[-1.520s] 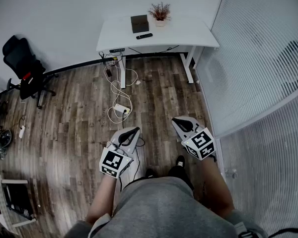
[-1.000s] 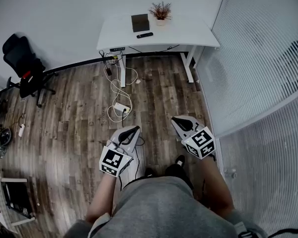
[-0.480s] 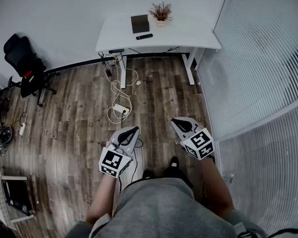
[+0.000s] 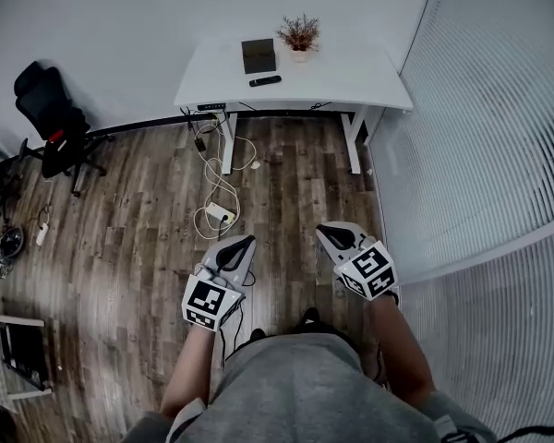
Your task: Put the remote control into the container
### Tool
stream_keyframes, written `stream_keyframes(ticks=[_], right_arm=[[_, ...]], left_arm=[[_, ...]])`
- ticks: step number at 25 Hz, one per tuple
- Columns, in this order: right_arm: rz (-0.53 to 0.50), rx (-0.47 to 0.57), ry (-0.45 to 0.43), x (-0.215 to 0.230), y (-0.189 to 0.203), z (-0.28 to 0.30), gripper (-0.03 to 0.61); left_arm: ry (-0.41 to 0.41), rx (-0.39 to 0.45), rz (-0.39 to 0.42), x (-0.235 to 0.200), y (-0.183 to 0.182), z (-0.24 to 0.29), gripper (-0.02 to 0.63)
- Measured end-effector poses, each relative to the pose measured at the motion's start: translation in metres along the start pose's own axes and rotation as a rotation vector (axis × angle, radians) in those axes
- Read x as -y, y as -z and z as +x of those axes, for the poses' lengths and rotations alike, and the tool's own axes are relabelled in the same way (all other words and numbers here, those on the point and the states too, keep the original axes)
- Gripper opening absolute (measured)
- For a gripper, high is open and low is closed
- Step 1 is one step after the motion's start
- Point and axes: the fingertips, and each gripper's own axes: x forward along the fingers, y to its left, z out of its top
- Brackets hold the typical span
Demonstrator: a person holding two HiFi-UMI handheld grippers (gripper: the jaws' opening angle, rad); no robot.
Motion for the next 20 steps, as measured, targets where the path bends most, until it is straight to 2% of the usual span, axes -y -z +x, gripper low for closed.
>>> stream_keyframes(ticks=[9, 20], right_arm=[[-0.009, 0.015, -0.077, 0.052, 0.003, -0.013, 0.017], [-0.015, 0.028, -0.142, 0.061, 0.013, -0.013, 0.017]], left_arm=[[-0.097, 0.000, -0.015, 0.012, -0.023, 0.039, 0.000], [-0.132, -0.035, -0.014, 0.031, -0.019, 0.056, 0.000]])
